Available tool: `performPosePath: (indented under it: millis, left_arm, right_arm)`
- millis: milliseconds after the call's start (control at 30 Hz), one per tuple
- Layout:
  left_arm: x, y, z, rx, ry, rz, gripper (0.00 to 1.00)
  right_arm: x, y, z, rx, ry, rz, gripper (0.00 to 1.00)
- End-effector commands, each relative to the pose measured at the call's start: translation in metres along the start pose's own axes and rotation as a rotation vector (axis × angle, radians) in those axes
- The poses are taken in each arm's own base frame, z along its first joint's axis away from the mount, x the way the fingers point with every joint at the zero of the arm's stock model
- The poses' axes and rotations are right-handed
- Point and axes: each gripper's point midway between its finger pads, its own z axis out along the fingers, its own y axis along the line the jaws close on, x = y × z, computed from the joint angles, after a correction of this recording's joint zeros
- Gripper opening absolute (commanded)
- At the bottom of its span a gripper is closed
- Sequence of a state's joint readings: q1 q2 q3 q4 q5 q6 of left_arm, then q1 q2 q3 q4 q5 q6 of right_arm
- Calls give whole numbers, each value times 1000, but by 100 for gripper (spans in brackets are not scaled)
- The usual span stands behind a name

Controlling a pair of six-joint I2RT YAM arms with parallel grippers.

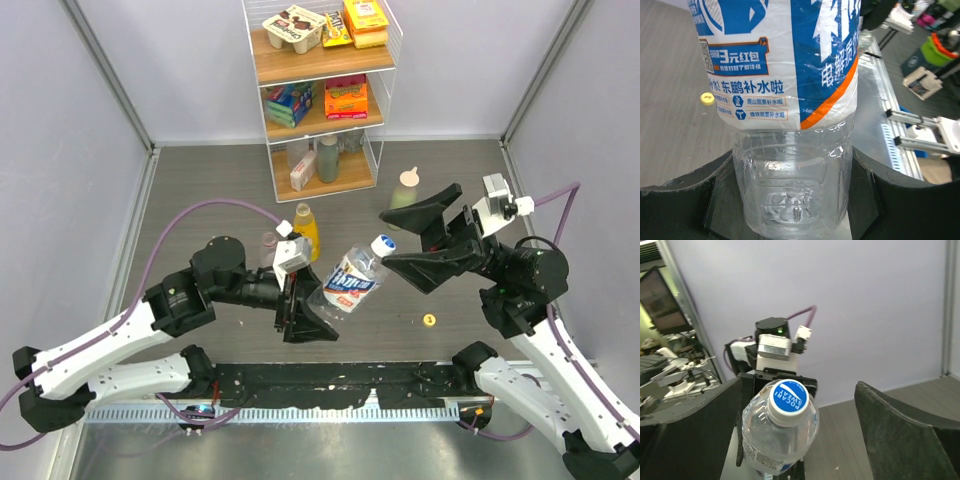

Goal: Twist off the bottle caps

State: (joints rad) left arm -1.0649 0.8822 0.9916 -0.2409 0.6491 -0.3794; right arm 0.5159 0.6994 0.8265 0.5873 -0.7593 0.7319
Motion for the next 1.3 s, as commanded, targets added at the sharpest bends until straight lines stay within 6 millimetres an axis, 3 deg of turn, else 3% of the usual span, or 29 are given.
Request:
performPosePath:
  millis: [0, 267, 467, 533, 800, 1167, 1267]
  left_arm:
    - [-9, 26, -19, -206, -27, 101, 0]
    - [-6, 74, -54, -541, 24, 159, 0]
    - [-9, 103, -73, -730, 66, 195, 0]
    - [-10, 112, -77, -789, 91, 200, 0]
    - [-8, 148, -86, -985, 218, 208, 0]
    - [-5, 167, -86, -1064, 308, 230, 0]
    - [-4, 169, -86, -1071, 319, 233, 0]
  right_arm:
    - [-17, -23, -3, 180, -50, -38, 100]
    - [-18, -77, -18, 488, -88, 30, 100]
    - [-7, -105, -15, 592, -69, 139, 100]
    - [5, -124, -15, 654, -48, 195, 100]
    - [22, -140, 8, 593, -39, 326, 93]
    - [62, -184, 14, 685, 39, 440, 75]
    - [66, -185, 16, 673, 39, 456, 70]
